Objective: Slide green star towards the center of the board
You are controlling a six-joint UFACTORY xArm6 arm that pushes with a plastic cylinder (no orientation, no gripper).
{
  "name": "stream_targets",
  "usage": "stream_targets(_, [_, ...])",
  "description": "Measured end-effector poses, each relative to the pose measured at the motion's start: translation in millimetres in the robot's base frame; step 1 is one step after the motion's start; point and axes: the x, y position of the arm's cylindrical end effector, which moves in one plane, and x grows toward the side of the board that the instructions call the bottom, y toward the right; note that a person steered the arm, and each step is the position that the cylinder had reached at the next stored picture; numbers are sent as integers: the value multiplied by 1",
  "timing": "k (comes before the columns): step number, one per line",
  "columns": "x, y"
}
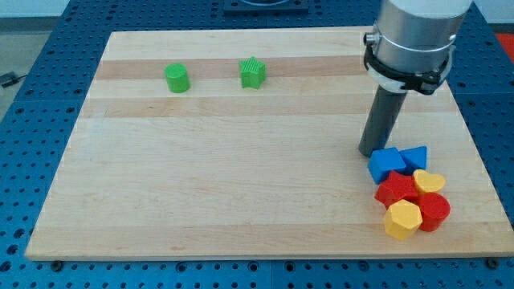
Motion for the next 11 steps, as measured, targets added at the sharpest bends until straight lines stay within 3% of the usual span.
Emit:
stream_targets(1, [-29, 0])
stream_targets(3, [-177, -7])
stream_targets(4, [-237, -74])
stream_targets(5, [-247, -167])
stream_targets(6, [-211, -221])
stream_targets(7, [-163, -214])
stream_targets(8, [-160, -209])
stream_targets(10, [-197, -202])
stream_targets(11, [-167, -187])
